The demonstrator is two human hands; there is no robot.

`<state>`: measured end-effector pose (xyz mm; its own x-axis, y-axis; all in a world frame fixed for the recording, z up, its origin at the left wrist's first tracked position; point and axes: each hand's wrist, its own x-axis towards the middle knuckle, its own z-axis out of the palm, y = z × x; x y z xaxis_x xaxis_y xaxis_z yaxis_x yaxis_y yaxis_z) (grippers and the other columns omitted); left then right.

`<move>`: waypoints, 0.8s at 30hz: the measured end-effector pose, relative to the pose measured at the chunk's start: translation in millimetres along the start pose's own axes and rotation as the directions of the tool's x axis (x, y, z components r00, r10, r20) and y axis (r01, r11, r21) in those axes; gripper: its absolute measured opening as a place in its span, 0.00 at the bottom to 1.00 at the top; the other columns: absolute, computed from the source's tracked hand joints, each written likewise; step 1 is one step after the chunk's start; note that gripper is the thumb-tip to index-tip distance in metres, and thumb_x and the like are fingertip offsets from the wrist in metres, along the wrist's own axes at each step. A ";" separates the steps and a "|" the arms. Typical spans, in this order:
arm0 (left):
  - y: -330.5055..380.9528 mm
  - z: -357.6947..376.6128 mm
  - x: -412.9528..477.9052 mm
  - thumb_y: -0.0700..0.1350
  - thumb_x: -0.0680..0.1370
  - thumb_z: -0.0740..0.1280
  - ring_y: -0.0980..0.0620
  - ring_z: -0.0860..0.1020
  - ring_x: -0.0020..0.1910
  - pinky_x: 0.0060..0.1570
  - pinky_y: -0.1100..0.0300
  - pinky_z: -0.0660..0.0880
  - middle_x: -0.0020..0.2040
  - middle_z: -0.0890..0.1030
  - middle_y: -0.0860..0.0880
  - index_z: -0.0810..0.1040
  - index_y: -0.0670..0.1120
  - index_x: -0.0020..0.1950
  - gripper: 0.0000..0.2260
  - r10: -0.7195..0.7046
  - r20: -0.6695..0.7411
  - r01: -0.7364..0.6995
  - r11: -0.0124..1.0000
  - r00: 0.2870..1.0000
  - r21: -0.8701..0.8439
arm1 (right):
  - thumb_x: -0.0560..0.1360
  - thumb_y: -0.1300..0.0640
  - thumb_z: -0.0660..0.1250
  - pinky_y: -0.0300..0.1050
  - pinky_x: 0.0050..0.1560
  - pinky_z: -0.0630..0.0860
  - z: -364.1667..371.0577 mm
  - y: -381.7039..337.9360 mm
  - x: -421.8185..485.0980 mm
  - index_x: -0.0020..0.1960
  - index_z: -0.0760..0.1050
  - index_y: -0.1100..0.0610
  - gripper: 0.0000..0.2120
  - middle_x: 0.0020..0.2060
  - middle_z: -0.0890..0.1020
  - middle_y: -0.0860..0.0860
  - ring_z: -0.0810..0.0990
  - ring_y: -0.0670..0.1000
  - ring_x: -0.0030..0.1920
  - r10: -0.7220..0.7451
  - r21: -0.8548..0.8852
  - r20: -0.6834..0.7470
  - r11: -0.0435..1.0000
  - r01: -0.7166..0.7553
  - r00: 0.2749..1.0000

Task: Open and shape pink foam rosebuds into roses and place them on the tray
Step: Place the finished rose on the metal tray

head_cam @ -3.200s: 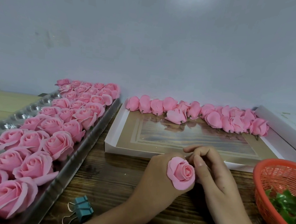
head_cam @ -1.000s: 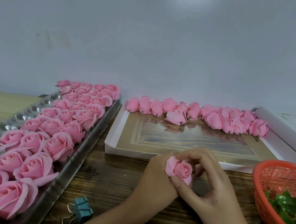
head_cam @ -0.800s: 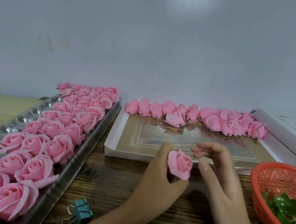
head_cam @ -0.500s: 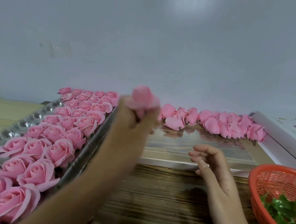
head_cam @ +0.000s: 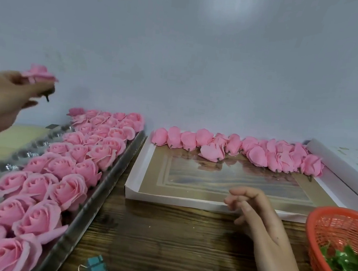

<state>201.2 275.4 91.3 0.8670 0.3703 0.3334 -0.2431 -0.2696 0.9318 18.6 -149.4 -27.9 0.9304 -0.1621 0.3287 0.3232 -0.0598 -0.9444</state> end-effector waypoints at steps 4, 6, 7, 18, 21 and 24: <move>-47.4 -3.3 12.6 0.39 0.72 0.72 0.50 0.79 0.42 0.44 0.60 0.73 0.55 0.78 0.38 0.73 0.36 0.60 0.19 -0.133 -0.020 0.133 0.948 0.991 0.289 | 0.79 0.63 0.58 0.33 0.42 0.72 -0.9 2.8 1.6 0.51 0.78 0.56 0.10 0.42 0.84 0.51 0.80 0.43 0.42 0.022 0.010 -0.020 1.000 -0.022 1.000; -58.0 3.9 12.2 0.40 0.71 0.74 0.41 0.77 0.48 0.47 0.52 0.74 0.53 0.78 0.35 0.74 0.34 0.58 0.19 -0.110 -0.028 0.112 0.904 0.994 0.414 | 0.77 0.60 0.59 0.35 0.41 0.73 -1.0 4.2 3.8 0.51 0.78 0.57 0.10 0.42 0.84 0.53 0.80 0.45 0.42 0.022 0.018 -0.015 1.000 -0.021 1.000; -61.6 8.3 13.2 0.41 0.70 0.75 0.40 0.77 0.47 0.46 0.50 0.72 0.50 0.78 0.36 0.75 0.34 0.54 0.18 -0.073 -0.022 0.075 0.868 0.997 0.490 | 0.75 0.58 0.59 0.35 0.40 0.73 -1.4 5.5 5.7 0.50 0.78 0.57 0.10 0.42 0.84 0.54 0.80 0.45 0.41 0.032 0.025 -0.016 0.999 -0.032 0.999; -77.9 18.0 52.4 0.37 0.62 0.79 0.38 0.77 0.40 0.43 0.50 0.71 0.38 0.80 0.38 0.79 0.37 0.41 0.13 0.106 0.210 -0.229 0.630 0.972 0.742 | 0.72 0.57 0.64 0.37 0.33 0.73 -5.8 18.3 14.5 0.46 0.80 0.60 0.09 0.39 0.83 0.57 0.79 0.48 0.36 0.049 0.040 0.040 0.998 -0.050 0.998; -76.1 16.1 57.7 0.37 0.60 0.80 0.41 0.75 0.34 0.37 0.53 0.69 0.32 0.78 0.40 0.78 0.38 0.37 0.13 0.143 0.266 -0.301 0.541 0.953 0.786 | 0.70 0.56 0.59 0.36 0.33 0.72 -5.9 20.2 14.7 0.45 0.78 0.61 0.12 0.39 0.83 0.57 0.78 0.48 0.35 0.055 0.041 0.035 0.998 -0.056 0.998; -72.8 18.0 62.1 0.37 0.59 0.81 0.41 0.75 0.33 0.36 0.53 0.68 0.31 0.78 0.40 0.78 0.37 0.34 0.13 0.121 0.319 -0.336 0.492 0.940 0.803 | 0.72 0.58 0.63 0.36 0.33 0.72 -3.7 16.4 13.9 0.46 0.81 0.57 0.09 0.39 0.83 0.57 0.78 0.48 0.36 0.034 0.035 0.056 0.999 -0.036 0.998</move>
<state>280.6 302.0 41.6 0.9243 0.0318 0.3803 -0.0618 -0.9709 0.2314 36.2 -156.3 -38.8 0.9491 -0.1087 0.2955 0.2952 -0.0192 -0.9552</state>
